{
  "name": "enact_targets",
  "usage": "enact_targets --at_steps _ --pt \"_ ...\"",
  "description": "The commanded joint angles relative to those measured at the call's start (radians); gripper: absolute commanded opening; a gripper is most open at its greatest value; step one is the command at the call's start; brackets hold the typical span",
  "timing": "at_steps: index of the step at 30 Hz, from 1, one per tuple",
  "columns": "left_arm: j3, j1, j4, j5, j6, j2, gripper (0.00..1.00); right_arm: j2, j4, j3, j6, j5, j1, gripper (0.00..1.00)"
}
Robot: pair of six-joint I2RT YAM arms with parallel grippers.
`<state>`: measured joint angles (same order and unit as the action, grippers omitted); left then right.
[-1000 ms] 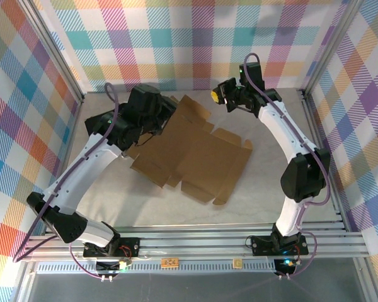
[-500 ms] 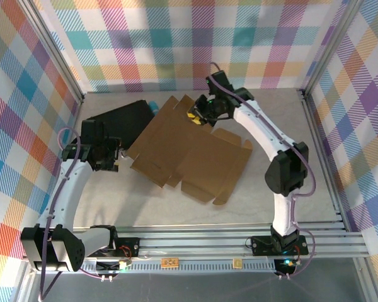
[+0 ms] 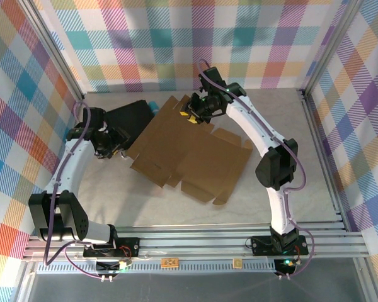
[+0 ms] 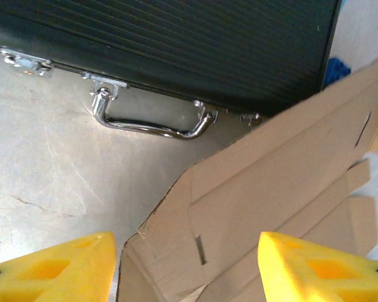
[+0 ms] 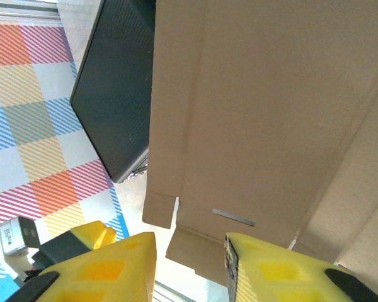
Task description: Fold the paper box
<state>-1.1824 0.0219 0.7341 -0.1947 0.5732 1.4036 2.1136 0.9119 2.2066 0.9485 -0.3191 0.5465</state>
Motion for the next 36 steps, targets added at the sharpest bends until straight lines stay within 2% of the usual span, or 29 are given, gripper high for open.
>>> enact_targets --at_steps 1,11,16,21,25,28,33,36 --pt "0.015 -0.045 0.031 0.021 -0.171 0.032 0.60 0.025 0.033 0.030 -0.024 -0.038 -0.010 0.35" --pt "0.005 -0.065 0.077 0.106 -0.291 0.116 0.62 0.040 0.032 0.056 -0.014 -0.064 -0.014 0.35" --pt "0.037 -0.065 0.022 0.068 -0.295 0.133 0.61 0.044 0.028 0.056 -0.011 -0.072 -0.016 0.35" --pt "0.035 -0.074 -0.016 0.049 -0.275 0.170 0.47 0.048 0.021 0.060 -0.005 -0.077 -0.017 0.33" --pt "-0.005 -0.096 0.002 0.066 -0.265 0.204 0.42 0.052 0.019 0.061 -0.006 -0.080 -0.019 0.31" --pt "-0.037 -0.124 0.011 0.098 -0.260 0.222 0.32 0.053 0.022 0.060 -0.006 -0.080 -0.019 0.30" --pt "-0.123 -0.193 0.078 0.248 -0.269 0.260 0.01 0.046 0.031 0.059 -0.007 -0.069 -0.023 0.29" --pt "-0.168 -0.244 0.093 0.325 -0.295 0.258 0.00 0.029 0.028 0.047 -0.001 -0.054 -0.031 0.29"
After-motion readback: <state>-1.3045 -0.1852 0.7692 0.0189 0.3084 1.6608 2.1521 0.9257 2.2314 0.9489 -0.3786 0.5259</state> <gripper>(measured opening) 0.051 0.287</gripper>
